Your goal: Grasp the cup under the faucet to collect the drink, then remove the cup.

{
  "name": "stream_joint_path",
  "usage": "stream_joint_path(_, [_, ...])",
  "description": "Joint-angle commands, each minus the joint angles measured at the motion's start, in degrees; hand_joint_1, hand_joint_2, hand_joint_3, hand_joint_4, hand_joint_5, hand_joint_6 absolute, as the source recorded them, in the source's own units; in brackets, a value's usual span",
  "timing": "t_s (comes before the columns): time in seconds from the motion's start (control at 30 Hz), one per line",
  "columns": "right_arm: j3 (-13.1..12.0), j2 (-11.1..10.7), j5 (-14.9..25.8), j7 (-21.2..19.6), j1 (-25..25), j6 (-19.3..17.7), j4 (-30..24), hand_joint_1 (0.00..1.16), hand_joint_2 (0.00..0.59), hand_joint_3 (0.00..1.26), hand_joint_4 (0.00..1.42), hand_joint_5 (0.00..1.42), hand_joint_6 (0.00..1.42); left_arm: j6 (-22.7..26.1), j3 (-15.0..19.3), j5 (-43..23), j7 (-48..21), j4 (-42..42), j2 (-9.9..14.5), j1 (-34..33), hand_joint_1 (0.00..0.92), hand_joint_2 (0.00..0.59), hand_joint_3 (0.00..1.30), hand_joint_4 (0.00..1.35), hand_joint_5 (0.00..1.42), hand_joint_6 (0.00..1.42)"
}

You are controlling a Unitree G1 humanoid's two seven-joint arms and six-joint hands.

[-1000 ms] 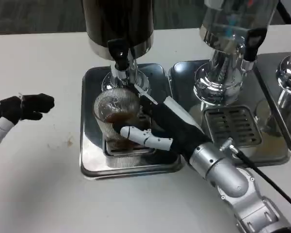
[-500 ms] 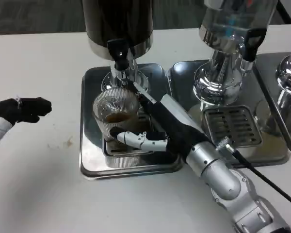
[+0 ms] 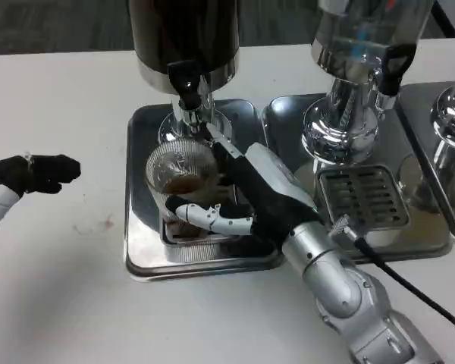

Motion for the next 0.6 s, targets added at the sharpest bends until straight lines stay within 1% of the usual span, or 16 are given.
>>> stream_joint_path(0.03, [1.4, 0.6, -0.9, 0.2, 0.6, 1.3, -0.6, 0.56, 0.213, 0.0, 0.14, 0.36, 0.36, 0.0, -0.1, 0.4, 0.2, -0.4, 1.2, 0.9, 0.0, 0.131, 0.48, 0.38, 0.32, 0.35])
stream_joint_path(0.17, [1.9, 0.7, -1.6, 0.0, 0.4, 2.2, -0.7, 0.56, 0.213, 0.0, 0.2, 0.39, 0.4, 0.0, -1.2, 0.8, -0.4, -0.6, 0.5, 0.2, 0.0, 0.132, 0.48, 0.38, 0.32, 0.35])
stream_joint_path(0.5, [3.2, 0.0, -4.7, -1.3, 1.3, 4.5, -2.7, 0.56, 0.213, 0.0, 0.21, 0.42, 0.42, 0.3, -4.0, 1.5, -0.1, -0.4, -1.1, -3.1, 0.0, 0.133, 0.48, 0.38, 0.32, 0.35])
stream_joint_path(0.6, [3.4, 0.1, -5.2, -1.9, 1.8, 5.0, -3.3, 0.55, 0.221, 0.0, 0.24, 0.44, 0.44, 0.2, -4.6, 1.6, 0.0, -0.3, -1.5, -3.7, 0.0, 0.133, 0.48, 0.38, 0.32, 0.35])
